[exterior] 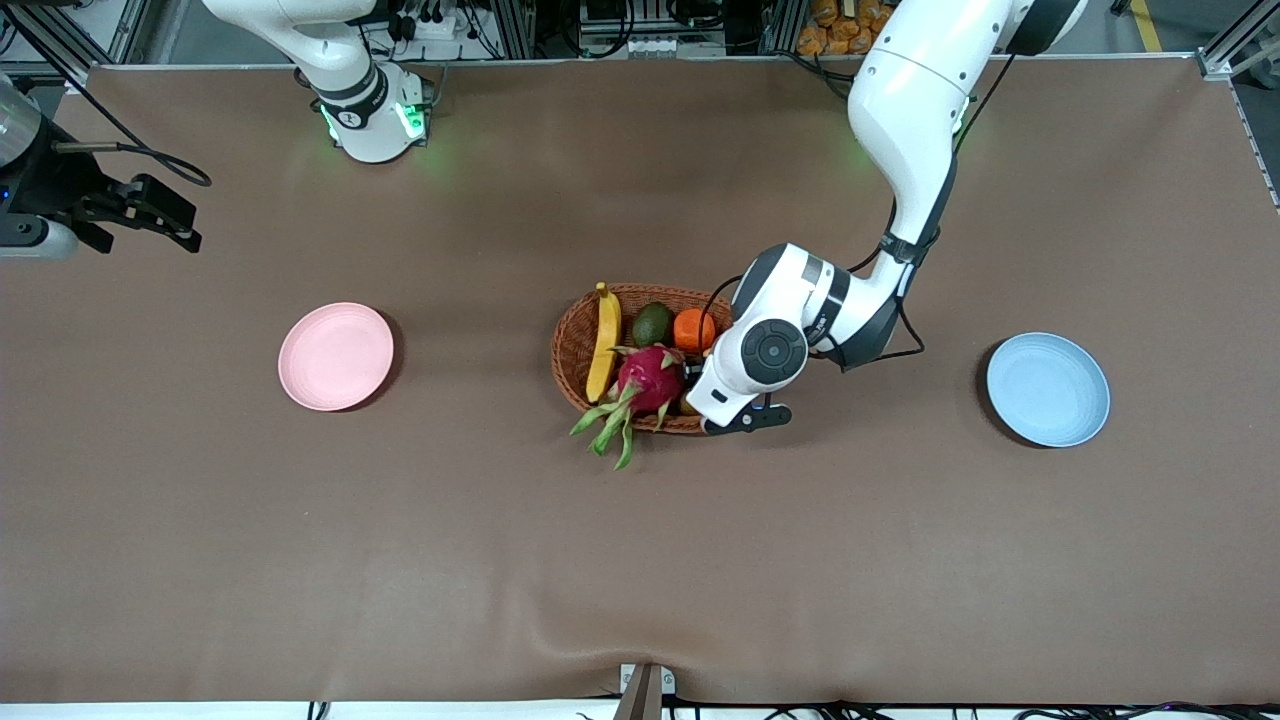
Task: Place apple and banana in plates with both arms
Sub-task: 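Lower the left gripper into the basket and grasp the red apple, then lift the apple and carry it over the light blue plate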
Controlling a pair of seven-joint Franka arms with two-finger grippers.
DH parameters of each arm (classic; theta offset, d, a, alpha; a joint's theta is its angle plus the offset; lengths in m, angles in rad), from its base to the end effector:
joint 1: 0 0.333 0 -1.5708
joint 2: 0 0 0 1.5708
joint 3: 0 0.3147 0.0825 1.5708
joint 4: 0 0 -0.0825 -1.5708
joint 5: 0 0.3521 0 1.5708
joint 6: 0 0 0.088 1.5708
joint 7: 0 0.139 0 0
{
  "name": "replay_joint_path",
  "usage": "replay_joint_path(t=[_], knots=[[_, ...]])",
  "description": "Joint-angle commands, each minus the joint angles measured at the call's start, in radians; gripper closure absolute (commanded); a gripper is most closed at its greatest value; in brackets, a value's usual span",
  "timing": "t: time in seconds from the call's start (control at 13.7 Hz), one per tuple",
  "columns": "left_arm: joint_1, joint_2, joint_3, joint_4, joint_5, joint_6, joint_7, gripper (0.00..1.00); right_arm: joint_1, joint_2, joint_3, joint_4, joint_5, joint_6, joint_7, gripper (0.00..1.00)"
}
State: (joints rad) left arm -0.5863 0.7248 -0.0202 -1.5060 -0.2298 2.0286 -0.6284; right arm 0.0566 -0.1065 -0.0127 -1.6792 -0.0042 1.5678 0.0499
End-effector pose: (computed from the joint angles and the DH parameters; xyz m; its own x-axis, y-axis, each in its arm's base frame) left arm 0.5312 -0.3902 0.2115 0.9488 0.1373 -0.2843 0.1525 -0.9878 0.0319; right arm 0.4877 0.0205 0.5971 1.0000 -0.0059 -0.0048 -0.0059 -1.0000 0.0031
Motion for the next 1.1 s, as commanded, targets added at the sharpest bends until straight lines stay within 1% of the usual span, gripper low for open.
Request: replay_joint_path(t=[0.0, 0.07, 0.15, 0.22, 0.37, 0.44, 0.51, 0.66, 0.8, 0.88, 0.95, 1.02], knots=[[-0.013, 0.018, 0.011, 0.018, -0.008, 0.005, 0.003, 0.00, -0.008, -0.001, 0.003, 0.009, -0.011, -0.003, -0.005, 0.00], [-0.013, 0.018, 0.011, 0.018, -0.008, 0.005, 0.003, 0.00, -0.008, -0.001, 0.003, 0.009, -0.011, -0.002, -0.005, 0.00], [-0.013, 0.018, 0.011, 0.018, -0.008, 0.005, 0.003, 0.08, -0.004, 0.001, 0.003, 0.012, -0.011, -0.002, -0.005, 0.00], [-0.013, 0.018, 0.011, 0.016, -0.009, 0.005, 0.001, 0.18, -0.004, 0.001, 0.003, 0.012, -0.011, -0.002, -0.005, 0.00], [-0.013, 0.016, 0.011, 0.016, -0.009, 0.004, -0.008, 0.44, -0.003, 0.001, 0.003, 0.012, -0.011, -0.002, -0.005, 0.00], [-0.013, 0.015, 0.011, 0.018, -0.009, 0.004, -0.011, 0.51, -0.006, 0.001, 0.003, 0.012, -0.011, -0.002, -0.005, 0.00], [-0.013, 0.010, 0.011, 0.018, -0.009, 0.002, -0.013, 0.54, -0.006, 0.001, 0.003, 0.012, -0.011, -0.002, -0.005, 0.00], [-0.010, -0.002, 0.011, 0.021, -0.009, -0.014, -0.013, 0.61, -0.006, 0.001, 0.003, 0.012, -0.011, -0.002, -0.005, 0.00], [-0.004, -0.028, 0.014, 0.026, -0.008, -0.066, -0.008, 0.65, -0.004, 0.001, 0.003, 0.012, -0.011, 0.000, -0.005, 0.00], [0.000, -0.045, 0.016, 0.026, -0.006, -0.096, -0.007, 0.70, -0.004, 0.001, 0.003, 0.012, -0.011, -0.002, -0.005, 0.00], [0.005, -0.059, 0.019, 0.032, -0.008, -0.128, -0.004, 0.72, -0.004, 0.001, 0.003, 0.012, -0.010, -0.002, -0.005, 0.00], [0.013, -0.065, 0.020, 0.061, -0.006, -0.163, -0.002, 0.73, -0.004, 0.001, 0.003, 0.012, -0.011, -0.002, -0.005, 0.00]])
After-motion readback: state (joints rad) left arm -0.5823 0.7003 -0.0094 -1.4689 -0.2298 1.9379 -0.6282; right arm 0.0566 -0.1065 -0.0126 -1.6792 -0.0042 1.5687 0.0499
